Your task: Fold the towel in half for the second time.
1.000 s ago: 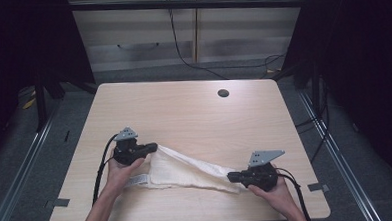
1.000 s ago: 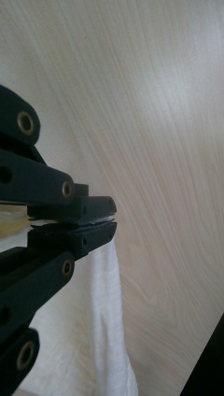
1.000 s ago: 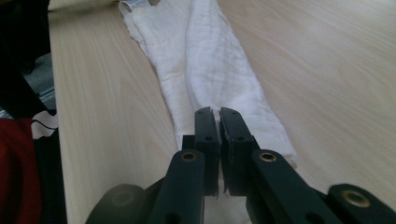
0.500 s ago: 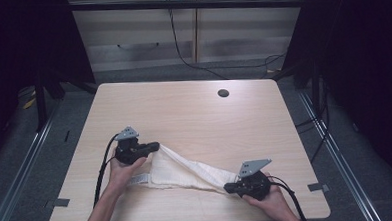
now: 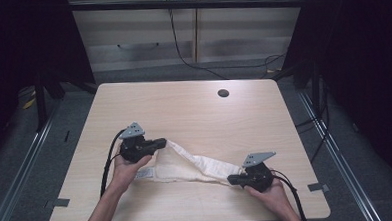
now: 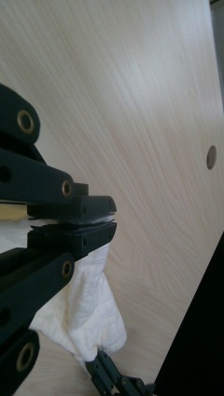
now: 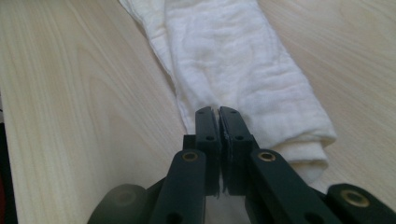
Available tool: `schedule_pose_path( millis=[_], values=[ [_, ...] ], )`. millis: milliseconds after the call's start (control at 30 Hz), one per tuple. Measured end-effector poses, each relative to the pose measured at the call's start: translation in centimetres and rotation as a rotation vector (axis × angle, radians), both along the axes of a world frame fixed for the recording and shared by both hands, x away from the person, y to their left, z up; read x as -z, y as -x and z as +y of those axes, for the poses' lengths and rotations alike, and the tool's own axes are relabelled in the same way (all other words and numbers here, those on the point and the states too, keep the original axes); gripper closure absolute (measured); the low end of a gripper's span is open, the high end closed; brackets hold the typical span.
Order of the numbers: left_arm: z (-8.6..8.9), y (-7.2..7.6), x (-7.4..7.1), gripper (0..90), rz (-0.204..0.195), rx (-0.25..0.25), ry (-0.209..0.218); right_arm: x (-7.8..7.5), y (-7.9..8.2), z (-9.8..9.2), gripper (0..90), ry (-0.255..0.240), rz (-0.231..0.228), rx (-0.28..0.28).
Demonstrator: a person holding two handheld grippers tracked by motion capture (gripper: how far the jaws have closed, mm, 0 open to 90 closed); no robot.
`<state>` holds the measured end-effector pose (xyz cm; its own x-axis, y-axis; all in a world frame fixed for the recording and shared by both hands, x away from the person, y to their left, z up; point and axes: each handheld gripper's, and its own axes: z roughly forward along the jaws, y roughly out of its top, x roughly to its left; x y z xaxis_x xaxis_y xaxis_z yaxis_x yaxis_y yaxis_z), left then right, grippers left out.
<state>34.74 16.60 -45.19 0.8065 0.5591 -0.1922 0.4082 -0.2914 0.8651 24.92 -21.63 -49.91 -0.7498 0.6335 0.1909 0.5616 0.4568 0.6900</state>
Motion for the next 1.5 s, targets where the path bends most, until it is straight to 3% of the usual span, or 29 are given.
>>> schedule_pose_path(
  millis=[100,267,367,400,467,700,767,1100,1267,1367,1467,1500],
  values=[
    [-0.2,0.0,-0.7,86.1,-0.019,0.012,0.008,0.1,-0.3,-0.3,87.3,-0.015,0.018,0.014],
    [-0.4,-0.6,-1.6,86.2,-0.032,0.016,0.014,-0.1,-0.7,-0.6,87.3,0.012,0.005,0.058],
    [-0.8,0.5,-1.7,86.2,-0.050,0.078,0.006,-0.1,-0.9,-0.8,87.3,0.012,0.005,0.077],
    [-0.8,0.5,-1.7,86.1,-0.050,0.078,0.006,-0.1,-0.9,-0.8,87.3,0.012,0.005,0.077],
    [-1.0,1.2,-1.5,86.1,-0.059,0.100,-0.045,0.0,-0.9,-0.8,87.3,0.014,-0.003,0.082],
    [0.0,2.8,-0.3,86.1,-0.042,0.123,-0.087,0.1,-0.7,-0.8,87.3,0.007,-0.018,0.086],
    [0.3,3.6,0.2,86.1,-0.029,0.155,-0.105,0.1,-0.7,-0.8,87.3,0.004,-0.020,0.087],
    [0.6,4.8,2.7,86.1,0.024,0.178,-0.198,0.0,-0.6,-0.8,87.3,0.006,-0.007,0.096],
    [0.3,4.9,4.0,86.0,0.020,0.176,-0.275,0.0,-0.4,-0.6,87.3,0.024,-0.039,0.093],
    [0.6,4.5,4.4,86.0,0.037,0.159,-0.270,-0.1,-0.1,-0.6,87.4,0.051,-0.058,0.099],
    [0.7,4.6,4.5,85.9,0.028,0.161,-0.287,-0.3,0.1,-1.1,87.5,0.059,-0.063,0.122],
    [0.7,4.6,4.5,85.9,0.035,0.155,-0.284,-0.7,0.4,-1.4,87.5,0.077,-0.076,0.150]
  ],
)
